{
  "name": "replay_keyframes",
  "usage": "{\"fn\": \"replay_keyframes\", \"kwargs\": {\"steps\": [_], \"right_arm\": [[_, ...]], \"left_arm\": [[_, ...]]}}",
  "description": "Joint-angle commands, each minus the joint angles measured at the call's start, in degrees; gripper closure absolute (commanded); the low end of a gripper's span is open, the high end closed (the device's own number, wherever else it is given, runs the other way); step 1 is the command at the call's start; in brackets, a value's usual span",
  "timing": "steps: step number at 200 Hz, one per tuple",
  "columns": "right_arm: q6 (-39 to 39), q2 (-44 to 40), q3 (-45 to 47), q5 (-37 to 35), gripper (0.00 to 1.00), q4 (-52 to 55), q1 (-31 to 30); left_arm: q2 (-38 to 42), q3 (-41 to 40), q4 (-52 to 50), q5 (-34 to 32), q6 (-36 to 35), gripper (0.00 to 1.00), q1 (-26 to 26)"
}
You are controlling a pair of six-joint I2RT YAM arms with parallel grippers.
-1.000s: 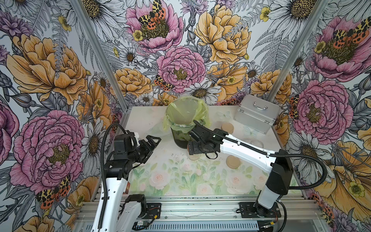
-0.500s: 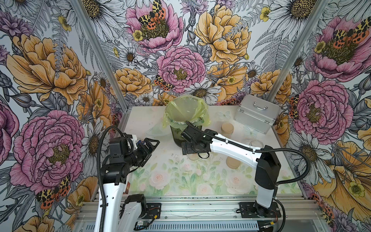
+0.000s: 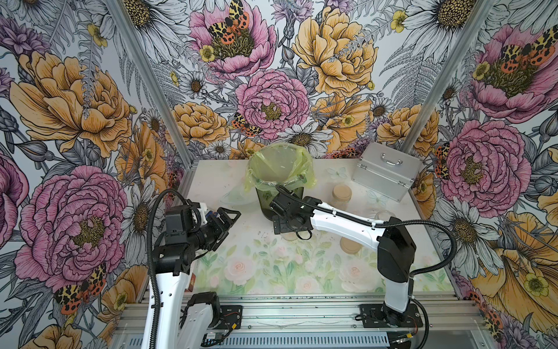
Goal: Empty moldy rice from jars
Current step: Move the jar to the center of the board.
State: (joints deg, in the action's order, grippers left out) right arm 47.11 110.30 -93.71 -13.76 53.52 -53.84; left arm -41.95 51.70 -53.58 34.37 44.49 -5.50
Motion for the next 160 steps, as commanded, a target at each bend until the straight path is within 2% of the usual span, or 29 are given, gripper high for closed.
{"fn": "replay_keyframes", "kwargs": {"steps": [1, 77, 97, 120, 160], "right_arm": [[0.01, 1.98, -0.88, -1.90, 0.00, -2.21, -0.42], [-0.54, 4.79, -0.16, -4.09, 0.01, -6.50, -0.65], [-0.44, 5.32, 0.03, -4.59, 0.07, -7.11, -0.69], [0.42, 4.98, 1.07, -5.11, 0.20, -7.11, -0.75], [0.36, 3.05, 3.21, -5.78, 0.25, -7.09, -0.79]], "left_arm": [[0.03, 1.03, -0.22, 1.51, -1.34, 0.01, -0.57], [-0.16, 0.73, -0.25, 1.67, -1.34, 0.01, -0.59], [-0.15, 0.59, -0.23, 1.78, -1.34, 0.01, -0.57], [-0.31, 0.77, -0.20, 1.78, -1.34, 0.01, -0.58], [-0.33, 0.77, -0.12, 1.69, -1.27, 0.01, -0.55]]}}
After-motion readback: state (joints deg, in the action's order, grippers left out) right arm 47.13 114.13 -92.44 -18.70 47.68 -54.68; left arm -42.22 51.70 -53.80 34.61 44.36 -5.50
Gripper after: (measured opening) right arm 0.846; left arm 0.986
